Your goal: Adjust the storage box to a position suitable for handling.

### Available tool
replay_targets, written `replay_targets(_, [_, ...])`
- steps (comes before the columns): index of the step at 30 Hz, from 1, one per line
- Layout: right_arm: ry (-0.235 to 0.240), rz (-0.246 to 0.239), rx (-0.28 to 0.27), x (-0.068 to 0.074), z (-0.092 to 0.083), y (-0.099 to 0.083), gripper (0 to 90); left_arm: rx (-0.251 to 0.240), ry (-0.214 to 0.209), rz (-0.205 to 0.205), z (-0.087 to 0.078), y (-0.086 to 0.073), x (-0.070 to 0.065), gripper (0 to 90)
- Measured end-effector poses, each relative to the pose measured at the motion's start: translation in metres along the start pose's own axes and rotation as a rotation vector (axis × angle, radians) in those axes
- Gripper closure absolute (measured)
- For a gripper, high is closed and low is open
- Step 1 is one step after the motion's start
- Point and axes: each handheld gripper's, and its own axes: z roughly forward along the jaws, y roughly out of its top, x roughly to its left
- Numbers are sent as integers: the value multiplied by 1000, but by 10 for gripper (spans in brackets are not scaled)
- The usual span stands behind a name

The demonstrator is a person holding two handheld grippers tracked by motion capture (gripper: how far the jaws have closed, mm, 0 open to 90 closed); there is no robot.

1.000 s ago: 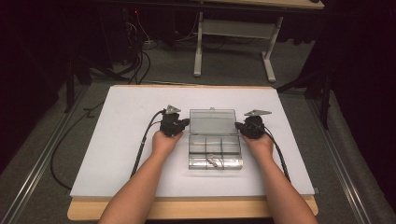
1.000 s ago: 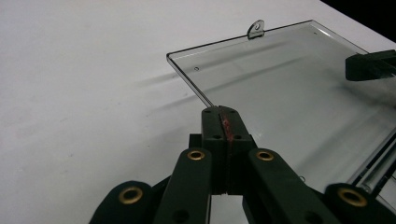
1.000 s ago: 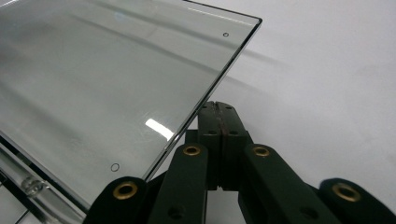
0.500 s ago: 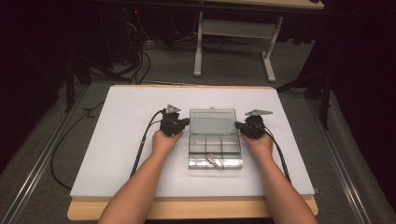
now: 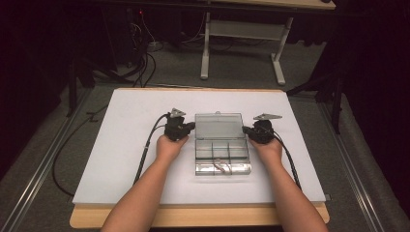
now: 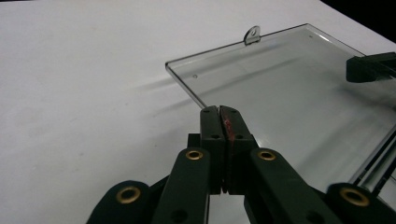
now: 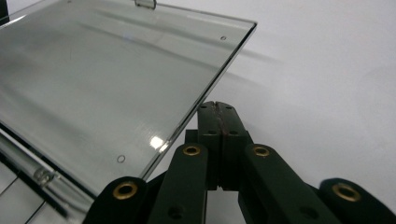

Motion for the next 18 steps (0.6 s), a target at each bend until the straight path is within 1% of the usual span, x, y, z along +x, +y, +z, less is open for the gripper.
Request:
replay_targets(1, [1, -5, -1, 0, 0, 0, 900, 2, -2, -5, 0, -1, 0, 892])
replay_targets(4, [7, 5, 6, 0, 2, -1, 900, 5, -6, -6, 2, -2, 0, 899])
replay_targets(5, [8, 7, 11, 0, 3, -1, 900, 11, -1, -8, 3, -3, 0, 899])
replay_targets(7, [-15, -12, 36, 3, 5, -2, 900, 23, -2, -6, 4, -4, 1, 899])
replay_targets(9, [-15, -27, 44, 4, 6, -2, 900, 26, -4, -10, 4, -6, 1, 899])
replay_targets(12, [-4, -16, 47, 3, 6, -2, 900, 34, -6, -13, 5, -7, 2, 899])
replay_targets(16, [-6, -12, 50, 2, 6, -2, 900, 40, 6, -14, 3, -8, 2, 893])
replay_targets(18, [-7, -11, 49, 2, 6, -2, 900, 60, 22, -13, 3, -9, 3, 886])
